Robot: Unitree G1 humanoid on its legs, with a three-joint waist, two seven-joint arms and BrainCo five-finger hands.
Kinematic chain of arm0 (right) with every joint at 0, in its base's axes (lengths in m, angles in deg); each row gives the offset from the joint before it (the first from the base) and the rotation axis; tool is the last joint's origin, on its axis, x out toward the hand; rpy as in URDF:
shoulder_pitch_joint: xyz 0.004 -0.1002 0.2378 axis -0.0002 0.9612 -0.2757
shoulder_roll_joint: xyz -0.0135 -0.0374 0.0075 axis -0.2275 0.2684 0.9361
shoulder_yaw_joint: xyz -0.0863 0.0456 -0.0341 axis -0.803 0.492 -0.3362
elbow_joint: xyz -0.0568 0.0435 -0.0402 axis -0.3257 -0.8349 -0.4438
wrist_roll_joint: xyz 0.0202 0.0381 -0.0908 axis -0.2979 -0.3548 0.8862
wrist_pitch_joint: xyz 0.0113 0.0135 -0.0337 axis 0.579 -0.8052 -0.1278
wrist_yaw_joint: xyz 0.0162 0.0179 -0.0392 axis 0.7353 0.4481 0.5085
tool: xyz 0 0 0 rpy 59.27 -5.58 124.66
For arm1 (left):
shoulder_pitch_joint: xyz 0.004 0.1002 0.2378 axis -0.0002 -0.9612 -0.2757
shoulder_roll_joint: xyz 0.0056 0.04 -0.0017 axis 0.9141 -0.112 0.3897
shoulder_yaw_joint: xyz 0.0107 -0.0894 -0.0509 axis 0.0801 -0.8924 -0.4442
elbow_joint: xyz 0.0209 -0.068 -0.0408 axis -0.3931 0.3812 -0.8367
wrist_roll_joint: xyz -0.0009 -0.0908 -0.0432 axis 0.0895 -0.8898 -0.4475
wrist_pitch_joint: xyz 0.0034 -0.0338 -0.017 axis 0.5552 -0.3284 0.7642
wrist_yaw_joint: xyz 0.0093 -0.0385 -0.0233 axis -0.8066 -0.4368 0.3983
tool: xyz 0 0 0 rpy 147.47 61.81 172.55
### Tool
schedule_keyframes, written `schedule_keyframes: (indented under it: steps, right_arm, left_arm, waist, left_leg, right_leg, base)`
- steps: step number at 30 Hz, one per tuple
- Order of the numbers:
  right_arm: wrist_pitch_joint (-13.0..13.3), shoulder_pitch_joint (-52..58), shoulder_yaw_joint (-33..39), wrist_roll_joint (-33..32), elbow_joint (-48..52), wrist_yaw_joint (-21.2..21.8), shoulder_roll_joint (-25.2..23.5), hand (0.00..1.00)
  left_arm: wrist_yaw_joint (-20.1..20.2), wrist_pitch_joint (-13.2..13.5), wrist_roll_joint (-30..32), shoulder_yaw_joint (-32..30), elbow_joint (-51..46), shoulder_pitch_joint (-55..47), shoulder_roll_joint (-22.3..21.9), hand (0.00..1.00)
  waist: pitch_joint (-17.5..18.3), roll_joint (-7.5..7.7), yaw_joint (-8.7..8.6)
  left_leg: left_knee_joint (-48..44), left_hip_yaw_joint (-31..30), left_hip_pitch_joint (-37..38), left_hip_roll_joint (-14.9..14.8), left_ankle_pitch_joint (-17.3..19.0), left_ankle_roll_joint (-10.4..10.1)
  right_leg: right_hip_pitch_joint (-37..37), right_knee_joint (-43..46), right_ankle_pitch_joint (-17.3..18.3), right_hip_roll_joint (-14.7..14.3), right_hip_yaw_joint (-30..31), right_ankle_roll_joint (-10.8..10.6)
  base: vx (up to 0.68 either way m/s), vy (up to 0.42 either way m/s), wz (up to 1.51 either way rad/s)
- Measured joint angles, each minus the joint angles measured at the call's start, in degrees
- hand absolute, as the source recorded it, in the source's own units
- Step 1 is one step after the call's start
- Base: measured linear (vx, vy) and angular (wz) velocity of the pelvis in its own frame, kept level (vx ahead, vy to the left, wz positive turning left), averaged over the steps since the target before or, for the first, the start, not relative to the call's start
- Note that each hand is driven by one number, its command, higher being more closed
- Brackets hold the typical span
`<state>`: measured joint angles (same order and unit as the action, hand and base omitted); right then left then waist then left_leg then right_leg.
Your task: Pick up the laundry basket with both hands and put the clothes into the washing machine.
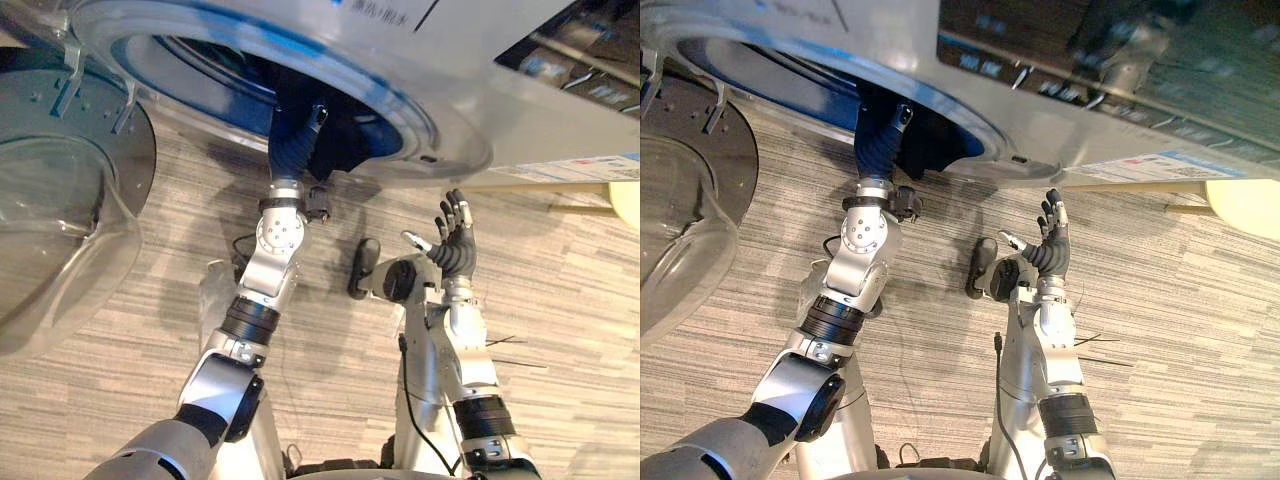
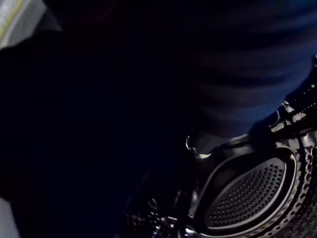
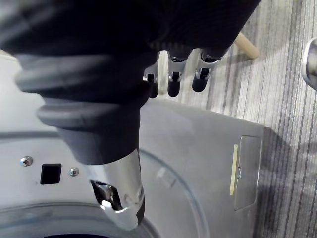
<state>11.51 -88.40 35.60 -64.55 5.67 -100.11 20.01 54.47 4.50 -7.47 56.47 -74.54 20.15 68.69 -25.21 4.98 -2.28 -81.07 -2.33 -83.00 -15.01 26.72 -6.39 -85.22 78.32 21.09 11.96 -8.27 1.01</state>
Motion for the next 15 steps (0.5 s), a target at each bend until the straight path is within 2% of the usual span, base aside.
schedule_keyframes:
  steps: [2,8,12,15]
  right_arm:
    - [0.0,-0.01,-0.04,0.0,0.24,0.13,0.0,0.0]
    - [-0.01,-0.15,-0.66,0.0,0.25,1.2,-0.02,0.0]
    - [0.03,-0.55,-1.28,-0.09,0.36,1.26,-0.04,0.0]
    - [0.11,-0.55,-1.21,-0.14,0.42,1.34,0.02,0.0]
  left_arm:
    - [-1.11,0.0,-0.37,-0.77,-1.38,2.79,1.91,1.0]
    - [-5.25,-0.03,-0.14,-0.88,-0.55,20.39,7.63,1.0]
    - [-9.74,-0.09,2.6,-1.33,2.42,29.38,11.1,1.0]
    - [-11.14,-1.12,5.61,-1.23,4.1,31.27,13.01,1.0]
  waist:
    - [0.0,0.0,0.02]
    - [0.0,0.0,-0.41]
    - [0.0,0.0,-1.15]
    - [0.0,0.0,-1.88]
  left_leg:
    - [0.02,0.15,0.07,-0.06,0.0,-0.01]
    - [-0.17,0.33,0.06,-0.28,-0.02,0.03]
    - [0.0,0.55,-0.26,-1.1,0.08,0.18]
    - [0.13,0.82,-0.39,-1.84,0.14,0.31]
  right_leg:
    - [0.0,0.03,0.0,-0.09,0.02,0.0]
    - [-0.02,-0.06,-0.1,-0.26,0.13,0.12]
    - [-0.29,-1.07,-0.71,-1.14,0.05,0.18]
    - [-0.3,-2.06,-1.42,-1.83,0.0,0.16]
  base:
    - [0.0,0.0,0.0]
    - [0.0,-0.004,-0.01]
    - [0.01,-0.018,-0.13]
    - [0.02,-0.01,-0.15]
